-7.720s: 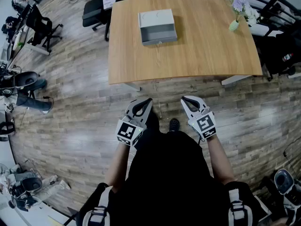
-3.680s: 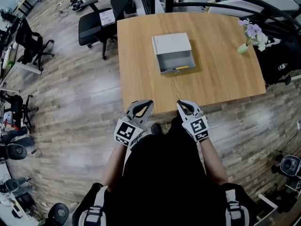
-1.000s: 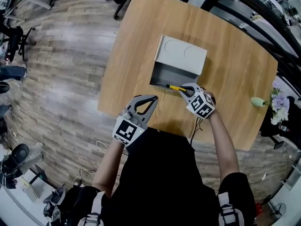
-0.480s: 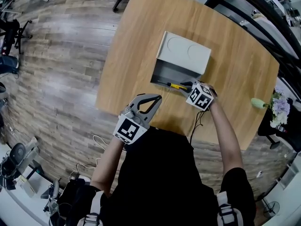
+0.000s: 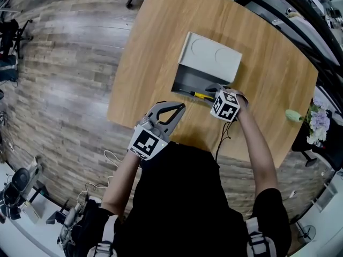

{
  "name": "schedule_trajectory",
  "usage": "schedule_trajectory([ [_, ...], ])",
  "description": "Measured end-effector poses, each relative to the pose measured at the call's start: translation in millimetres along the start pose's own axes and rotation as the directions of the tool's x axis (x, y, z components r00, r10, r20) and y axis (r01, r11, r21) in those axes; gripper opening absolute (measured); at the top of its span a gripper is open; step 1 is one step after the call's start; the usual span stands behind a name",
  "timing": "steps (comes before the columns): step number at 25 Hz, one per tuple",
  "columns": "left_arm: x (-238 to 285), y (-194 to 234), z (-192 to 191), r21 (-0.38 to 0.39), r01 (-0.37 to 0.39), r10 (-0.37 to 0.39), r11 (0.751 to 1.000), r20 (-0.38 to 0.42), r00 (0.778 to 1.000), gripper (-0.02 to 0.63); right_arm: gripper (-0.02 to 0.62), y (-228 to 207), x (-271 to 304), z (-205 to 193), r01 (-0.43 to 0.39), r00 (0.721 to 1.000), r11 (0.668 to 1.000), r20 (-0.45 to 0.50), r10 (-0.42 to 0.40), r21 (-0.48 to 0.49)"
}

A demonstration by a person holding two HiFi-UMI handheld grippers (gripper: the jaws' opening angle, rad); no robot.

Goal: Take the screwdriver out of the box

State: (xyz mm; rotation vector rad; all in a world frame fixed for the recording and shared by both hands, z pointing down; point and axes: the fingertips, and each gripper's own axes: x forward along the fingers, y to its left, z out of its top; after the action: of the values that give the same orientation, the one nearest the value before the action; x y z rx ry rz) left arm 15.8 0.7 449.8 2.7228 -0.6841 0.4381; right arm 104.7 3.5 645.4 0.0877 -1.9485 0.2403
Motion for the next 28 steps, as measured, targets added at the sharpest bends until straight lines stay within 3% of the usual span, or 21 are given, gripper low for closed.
schedule_trajectory([
  [5,1.3,6.1,-0.4,-0.006,0.004,-0.004,1.0,0.01,1.0,0.021,0.133,0.4,4.1,3.3,-0.048,0.998,0.998,-0.053,0.046,-0.04],
  [19,0.0,28.4,-3.4,-0.026,-0.024,0.025,0.999,0.025,0.999,0.021,0.132,-0.9,21.7,-1.4,-0.163,0.978,0.985,-0.124,0.168,0.052],
  [24,1.0,28.6,-4.6,-0.035,-0.021,0.022,0.999,0.023,0.999,0.021,0.132,0.2,25.5,-1.3,-0.204,0.969,0.976,-0.123,0.213,0.079],
  [28,2.5,26.5,-3.7,-0.033,-0.014,0.014,0.999,0.026,1.0,0.021,0.132,-2.9,28.1,6.1,-0.189,0.978,0.974,-0.07,0.199,0.126],
])
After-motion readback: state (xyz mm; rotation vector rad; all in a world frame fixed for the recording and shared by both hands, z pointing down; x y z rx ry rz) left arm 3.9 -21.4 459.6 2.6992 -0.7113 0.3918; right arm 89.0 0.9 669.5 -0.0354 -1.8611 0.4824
